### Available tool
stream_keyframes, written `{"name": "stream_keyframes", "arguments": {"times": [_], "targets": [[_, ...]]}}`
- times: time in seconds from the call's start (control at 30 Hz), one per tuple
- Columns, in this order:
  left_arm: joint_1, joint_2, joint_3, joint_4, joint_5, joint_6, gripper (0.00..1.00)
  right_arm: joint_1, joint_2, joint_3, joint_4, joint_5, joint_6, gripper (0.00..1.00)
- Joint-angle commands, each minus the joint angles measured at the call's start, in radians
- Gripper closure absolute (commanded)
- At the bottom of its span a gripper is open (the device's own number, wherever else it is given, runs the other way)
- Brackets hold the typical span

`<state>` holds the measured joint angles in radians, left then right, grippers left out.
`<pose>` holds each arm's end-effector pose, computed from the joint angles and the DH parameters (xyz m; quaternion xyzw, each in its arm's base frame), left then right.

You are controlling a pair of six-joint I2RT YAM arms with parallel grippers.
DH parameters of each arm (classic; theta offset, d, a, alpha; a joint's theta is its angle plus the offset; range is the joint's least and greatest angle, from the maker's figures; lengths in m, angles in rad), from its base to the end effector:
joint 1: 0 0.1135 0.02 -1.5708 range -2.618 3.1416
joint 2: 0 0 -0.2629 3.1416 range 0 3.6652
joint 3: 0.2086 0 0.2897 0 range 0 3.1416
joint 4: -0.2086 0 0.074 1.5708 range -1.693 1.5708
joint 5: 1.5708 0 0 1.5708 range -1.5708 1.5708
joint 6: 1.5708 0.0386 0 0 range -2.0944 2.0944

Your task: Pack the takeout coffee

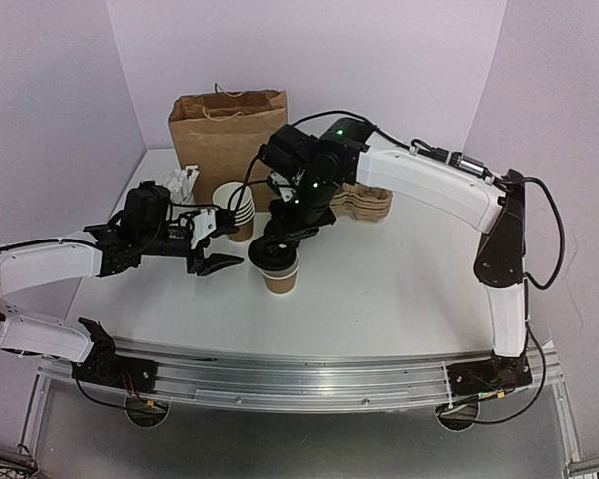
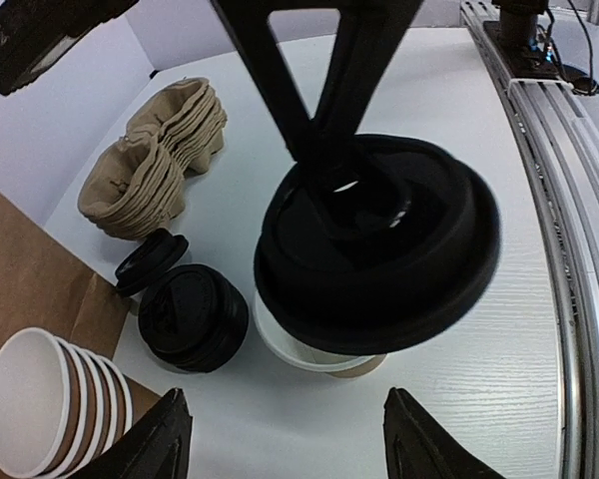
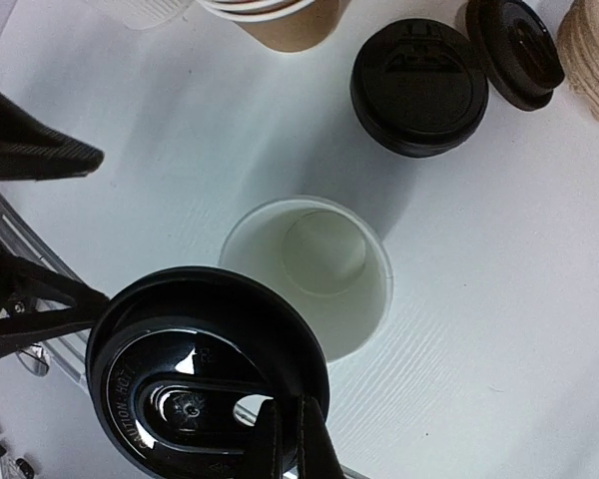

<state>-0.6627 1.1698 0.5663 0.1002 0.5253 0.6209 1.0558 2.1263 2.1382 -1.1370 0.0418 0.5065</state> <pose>0.2079 -0.1868 0.1923 0.6035 0.5869 -0.2337 0.4865 0.2427 0.4255 0.2987 -0.2600 0.9398 0.1411 0.1713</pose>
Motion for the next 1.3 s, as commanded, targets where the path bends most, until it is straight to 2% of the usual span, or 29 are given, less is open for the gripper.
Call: {"name": "stream_keyframes", "arguments": {"times": [0.0, 0.23, 0.43, 0.73, 1.27], "targets": [[0.003, 0.016, 0.033, -0.039, 0.151, 0.153, 0.37, -0.006, 0.024, -0.018, -0.041, 0.103, 0.029, 1.00], [0.008, 0.077, 0.075, -0.145, 0.270, 0.334, 0.39, -0.003, 0.057, -0.021, -0.025, 0.109, 0.045, 1.00], [0.008, 0.125, 0.055, -0.108, 0.316, 0.452, 0.35, 0.001, 0.058, -0.055, 0.016, 0.119, 0.048, 1.00], [0.007, 0.177, 0.034, -0.002, 0.330, 0.457, 0.36, 0.001, 0.069, -0.077, 0.094, 0.126, 0.054, 1.00], [0.006, 0.276, 0.071, 0.016, 0.358, 0.472, 0.43, 0.002, 0.074, -0.121, 0.105, 0.137, 0.045, 1.00]]}}
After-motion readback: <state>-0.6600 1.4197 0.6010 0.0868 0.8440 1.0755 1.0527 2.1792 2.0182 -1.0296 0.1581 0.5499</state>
